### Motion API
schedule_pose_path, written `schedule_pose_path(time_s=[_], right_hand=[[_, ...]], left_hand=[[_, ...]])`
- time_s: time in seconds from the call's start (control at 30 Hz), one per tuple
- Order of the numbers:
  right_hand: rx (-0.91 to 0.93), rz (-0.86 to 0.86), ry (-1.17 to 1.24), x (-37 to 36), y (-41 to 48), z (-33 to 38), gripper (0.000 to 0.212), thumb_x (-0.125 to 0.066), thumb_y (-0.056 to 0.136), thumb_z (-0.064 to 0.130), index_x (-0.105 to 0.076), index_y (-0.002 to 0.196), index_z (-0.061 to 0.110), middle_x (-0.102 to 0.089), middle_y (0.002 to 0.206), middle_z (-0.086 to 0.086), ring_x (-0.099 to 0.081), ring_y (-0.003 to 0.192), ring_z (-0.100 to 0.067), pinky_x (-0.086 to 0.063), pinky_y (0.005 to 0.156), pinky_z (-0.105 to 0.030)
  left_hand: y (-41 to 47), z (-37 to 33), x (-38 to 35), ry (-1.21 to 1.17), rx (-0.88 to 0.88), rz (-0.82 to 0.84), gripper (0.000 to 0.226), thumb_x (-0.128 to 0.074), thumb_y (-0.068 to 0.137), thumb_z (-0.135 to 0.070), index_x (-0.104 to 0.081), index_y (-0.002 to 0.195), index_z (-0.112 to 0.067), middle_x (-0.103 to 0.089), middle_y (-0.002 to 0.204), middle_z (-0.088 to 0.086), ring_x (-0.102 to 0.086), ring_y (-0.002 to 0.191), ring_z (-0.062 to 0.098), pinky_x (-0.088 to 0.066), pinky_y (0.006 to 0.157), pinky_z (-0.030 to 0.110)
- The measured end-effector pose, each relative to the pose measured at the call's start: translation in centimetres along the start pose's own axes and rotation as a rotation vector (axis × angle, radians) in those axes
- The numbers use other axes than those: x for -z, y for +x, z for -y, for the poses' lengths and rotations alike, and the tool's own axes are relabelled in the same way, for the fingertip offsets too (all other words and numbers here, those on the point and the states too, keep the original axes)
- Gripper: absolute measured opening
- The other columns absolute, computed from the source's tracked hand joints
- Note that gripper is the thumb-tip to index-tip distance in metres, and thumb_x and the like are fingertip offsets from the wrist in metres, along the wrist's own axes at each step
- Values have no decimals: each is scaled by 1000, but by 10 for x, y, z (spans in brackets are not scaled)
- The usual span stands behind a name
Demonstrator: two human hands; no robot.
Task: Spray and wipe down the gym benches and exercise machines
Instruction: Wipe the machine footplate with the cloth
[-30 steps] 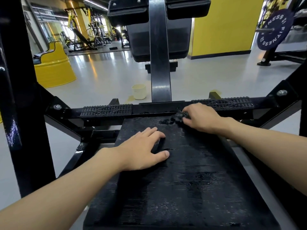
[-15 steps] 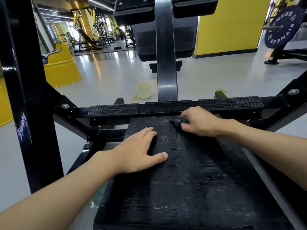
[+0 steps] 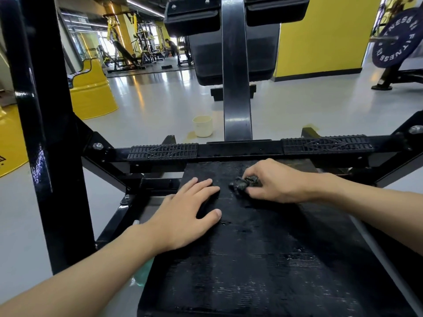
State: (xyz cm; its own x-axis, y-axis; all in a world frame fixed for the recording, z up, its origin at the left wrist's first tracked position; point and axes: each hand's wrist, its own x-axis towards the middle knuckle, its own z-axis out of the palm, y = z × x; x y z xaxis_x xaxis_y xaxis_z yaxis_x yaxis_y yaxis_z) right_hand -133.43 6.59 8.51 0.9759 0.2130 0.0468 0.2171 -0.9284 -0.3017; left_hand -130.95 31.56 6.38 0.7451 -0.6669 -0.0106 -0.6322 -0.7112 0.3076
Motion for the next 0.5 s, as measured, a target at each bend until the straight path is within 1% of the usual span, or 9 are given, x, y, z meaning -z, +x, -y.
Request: schedule_pose_path(time_s=[0.03, 0.1, 0.17, 0.2, 0.23, 0.3, 0.37, 0.4, 0.5], right_hand=[[-8, -11, -4, 2, 1, -4, 12, -61, 88, 27, -68, 87, 16, -69, 74, -1, -63, 69, -19, -52, 63, -34], [-101, -114, -89, 5, 12, -16, 10, -60, 90, 31, -62, 83, 23, -66, 79, 3, -64, 80, -24, -49, 64, -35], [-205, -228, -151, 5, 22, -24, 12, -58, 90, 33, -61, 82, 24, -64, 81, 0, -63, 86, -31, -45, 65, -34], [-221, -253, -154, 2, 24, -21, 13, -57, 89, 32, -63, 84, 21, -65, 81, -3, -63, 85, -33, -46, 66, -35], [-210, -239, -149, 0, 24, -16, 14, -58, 87, 31, -65, 86, 19, -67, 81, -5, -64, 83, -32, -49, 66, -35], [-83, -132, -89, -6, 19, 2, 15, -59, 85, 28, -68, 87, 15, -69, 78, -6, -64, 76, -27, -52, 66, -34], [32, -13, -32, -8, 14, 14, 19, -59, 83, 29, -69, 89, 14, -70, 78, -3, -64, 73, -20, -53, 67, -33], [41, -10, -43, -8, 16, 12, 19, -59, 84, 30, -69, 90, 15, -71, 79, 0, -64, 75, -18, -54, 69, -34], [-144, -160, -147, 2, 26, -11, 16, -57, 88, 32, -67, 91, 20, -67, 85, 0, -64, 86, -27, -52, 72, -37]], left_hand=[[0, -1, 0, -11, 6, 0, 83, -24, 76, -79, -29, 152, -46, -11, 162, -31, 5, 150, -4, -21, 120, 53], [1, -1, -1, -21, 9, 2, 77, -30, 80, -74, -30, 152, -45, -12, 162, -30, 4, 150, -4, -21, 120, 52], [0, 0, -2, -28, 7, -8, 79, -28, 79, -76, -31, 151, -45, -12, 162, -30, 4, 150, -4, -21, 120, 53], [0, 1, -3, -28, 4, -15, 82, -26, 76, -78, -31, 151, -45, -13, 162, -29, 3, 150, -4, -21, 120, 53], [1, 1, -4, -34, 1, -23, 84, -24, 74, -79, -33, 150, -44, -14, 162, -29, 2, 151, -4, -21, 120, 52], [1, 2, -6, -59, 0, -50, 79, -30, 77, -74, -37, 149, -42, -19, 161, -28, -1, 151, -3, -21, 121, 49], [1, 4, -7, -103, 9, -99, 66, -42, 85, -61, -42, 146, -37, -26, 159, -24, -8, 150, -2, -22, 121, 44], [1, 5, -7, -129, 9, -131, 62, -46, 87, -54, -45, 145, -33, -31, 157, -21, -13, 149, -1, -23, 121, 42], [0, 7, -9, -191, 20, -190, 62, -44, 81, -48, -53, 139, -26, -39, 152, -15, -26, 144, 0, -27, 120, 36]])
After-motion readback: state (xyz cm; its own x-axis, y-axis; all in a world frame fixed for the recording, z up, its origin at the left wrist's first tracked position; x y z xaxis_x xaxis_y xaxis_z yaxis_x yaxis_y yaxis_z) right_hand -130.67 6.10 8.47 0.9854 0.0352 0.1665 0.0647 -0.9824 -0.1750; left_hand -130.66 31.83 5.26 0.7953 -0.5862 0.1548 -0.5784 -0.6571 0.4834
